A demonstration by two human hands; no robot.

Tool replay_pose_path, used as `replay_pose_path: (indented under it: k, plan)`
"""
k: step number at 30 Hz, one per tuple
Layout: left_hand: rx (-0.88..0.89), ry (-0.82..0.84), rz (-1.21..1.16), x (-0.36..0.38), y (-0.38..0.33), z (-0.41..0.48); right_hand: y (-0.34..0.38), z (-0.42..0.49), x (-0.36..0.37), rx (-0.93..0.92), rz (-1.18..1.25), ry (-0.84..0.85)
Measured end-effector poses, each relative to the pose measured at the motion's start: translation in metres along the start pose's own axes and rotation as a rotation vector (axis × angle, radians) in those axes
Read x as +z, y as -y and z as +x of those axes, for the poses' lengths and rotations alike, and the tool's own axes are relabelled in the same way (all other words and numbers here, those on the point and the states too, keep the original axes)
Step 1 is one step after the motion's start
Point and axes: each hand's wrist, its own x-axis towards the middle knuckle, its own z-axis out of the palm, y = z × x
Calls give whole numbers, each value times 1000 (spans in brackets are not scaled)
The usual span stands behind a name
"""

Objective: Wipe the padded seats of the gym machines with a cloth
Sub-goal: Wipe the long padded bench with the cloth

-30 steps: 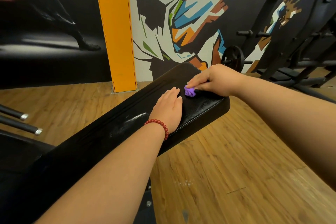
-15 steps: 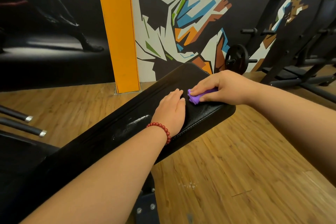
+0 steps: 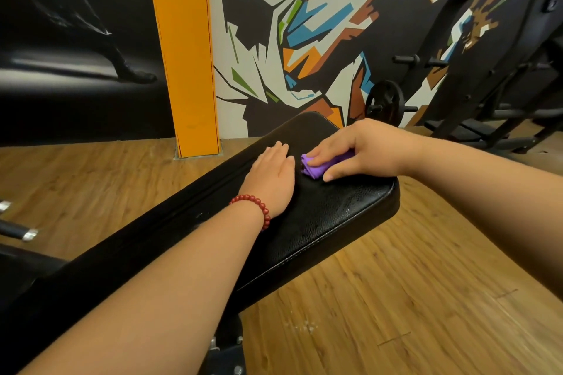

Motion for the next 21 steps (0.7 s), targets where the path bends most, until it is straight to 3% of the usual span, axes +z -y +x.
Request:
replay_pose_path:
  k: [10, 16, 21]
  plan:
    - [21, -11, 49, 2, 6, 4, 0, 24, -3, 68, 2, -77]
    - [-28, -31, -26, -1, 0, 0, 0, 7, -5, 52, 83, -10]
    - [-29, -20, 18, -1, 3, 2, -2, 36, -6, 111, 43, -111]
